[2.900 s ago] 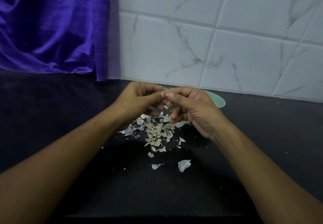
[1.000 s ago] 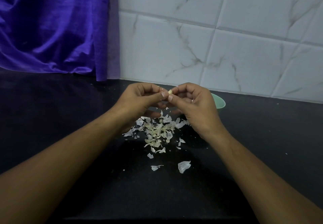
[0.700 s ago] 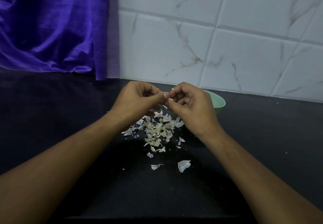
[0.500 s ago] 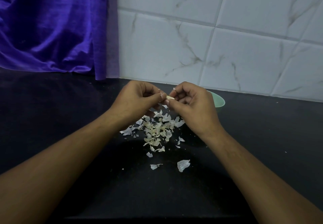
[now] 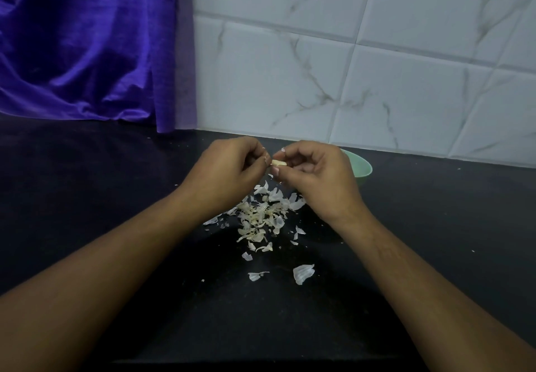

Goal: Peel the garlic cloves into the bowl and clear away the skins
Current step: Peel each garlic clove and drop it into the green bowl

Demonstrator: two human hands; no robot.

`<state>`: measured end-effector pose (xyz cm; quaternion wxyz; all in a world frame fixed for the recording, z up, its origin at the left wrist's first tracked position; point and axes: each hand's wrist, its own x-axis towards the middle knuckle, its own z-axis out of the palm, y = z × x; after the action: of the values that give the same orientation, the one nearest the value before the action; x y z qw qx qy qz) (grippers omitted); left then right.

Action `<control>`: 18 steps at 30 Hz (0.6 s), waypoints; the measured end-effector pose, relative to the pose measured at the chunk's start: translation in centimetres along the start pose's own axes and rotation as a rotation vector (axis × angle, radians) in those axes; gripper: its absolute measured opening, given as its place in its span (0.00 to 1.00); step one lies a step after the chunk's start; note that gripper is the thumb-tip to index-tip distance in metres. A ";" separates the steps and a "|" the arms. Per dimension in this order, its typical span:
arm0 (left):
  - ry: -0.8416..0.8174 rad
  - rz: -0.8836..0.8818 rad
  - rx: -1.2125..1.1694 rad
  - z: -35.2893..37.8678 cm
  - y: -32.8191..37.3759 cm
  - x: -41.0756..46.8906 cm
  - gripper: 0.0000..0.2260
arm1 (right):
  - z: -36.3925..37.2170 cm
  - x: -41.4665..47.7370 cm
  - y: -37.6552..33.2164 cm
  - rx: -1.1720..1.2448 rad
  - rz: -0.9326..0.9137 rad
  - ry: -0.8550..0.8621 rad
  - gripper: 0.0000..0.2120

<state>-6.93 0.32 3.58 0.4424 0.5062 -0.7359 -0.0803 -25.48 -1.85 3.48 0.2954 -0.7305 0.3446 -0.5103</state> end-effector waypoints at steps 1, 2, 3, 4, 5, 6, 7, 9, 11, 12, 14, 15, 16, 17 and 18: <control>-0.007 0.003 -0.003 0.1 0.0 0.0 0.06 | 0.0 0.0 0.0 0.039 0.022 -0.004 0.07; -0.016 0.003 -0.010 0.2 0.0 0.0 0.06 | 0.0 0.1 0.0 0.087 0.044 -0.004 0.07; -0.023 0.004 -0.013 0.3 0.0 0.0 0.07 | 0.0 0.1 -0.1 0.144 0.067 -0.005 0.07; -0.027 0.003 -0.010 0.4 0.0 0.0 0.07 | 0.0 0.1 -0.2 0.207 0.092 -0.007 0.07; -0.027 0.003 -0.009 0.4 0.1 0.0 0.07 | 0.0 0.0 -0.4 0.267 0.117 -0.009 0.07; -0.027 0.000 -0.007 0.4 0.2 0.0 0.07 | 0.1 -0.1 -0.5 0.319 0.142 -0.011 0.07; -0.031 -0.005 -0.003 0.4 0.1 0.1 0.08 | 0.1 -0.2 -0.7 0.361 0.162 -0.011 0.07; -0.056 -0.027 0.006 0.4 0.0 0.1 0.08 | 0.0 -0.1 -1.0 0.433 0.193 0.001 0.07; -0.085 -0.057 0.001 0.4 -0.3 0.0 0.08 | -0.4 0.1 -1.2 0.515 0.221 0.021 0.08; -0.087 -0.072 -0.015 0.3 -0.3 0.0 0.08 | -0.6 0.2 -1.3 0.557 0.234 0.029 0.09; -0.071 -0.096 -0.084 0.1 -0.2 0.1 0.07 | -0.8 0.3 -1.3 0.584 0.247 0.039 0.09; -0.062 -0.107 -0.125 -0.1 -0.1 0.1 0.08 | -0.9 0.3 -1.3 0.572 0.246 0.037 0.08; -0.055 -0.119 -0.165 -0.2 0.0 0.2 0.09 | -0.8 0.3 -1.2 0.553 0.245 0.032 0.08; -0.049 -0.133 -0.208 -0.3 0.1 0.2 0.10 | -0.8 0.2 -1.2 0.530 0.245 0.029 0.09; -0.044 -0.151 -0.250 -0.4 0.2 0.2 0.11 | -0.7 0.2 -1.2 0.505 0.244 0.030 0.09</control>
<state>-6.82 0.42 4.01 0.4788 0.4990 -0.6895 -0.2154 -25.90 -1.33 4.72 0.5223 -0.5793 0.2962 -0.5513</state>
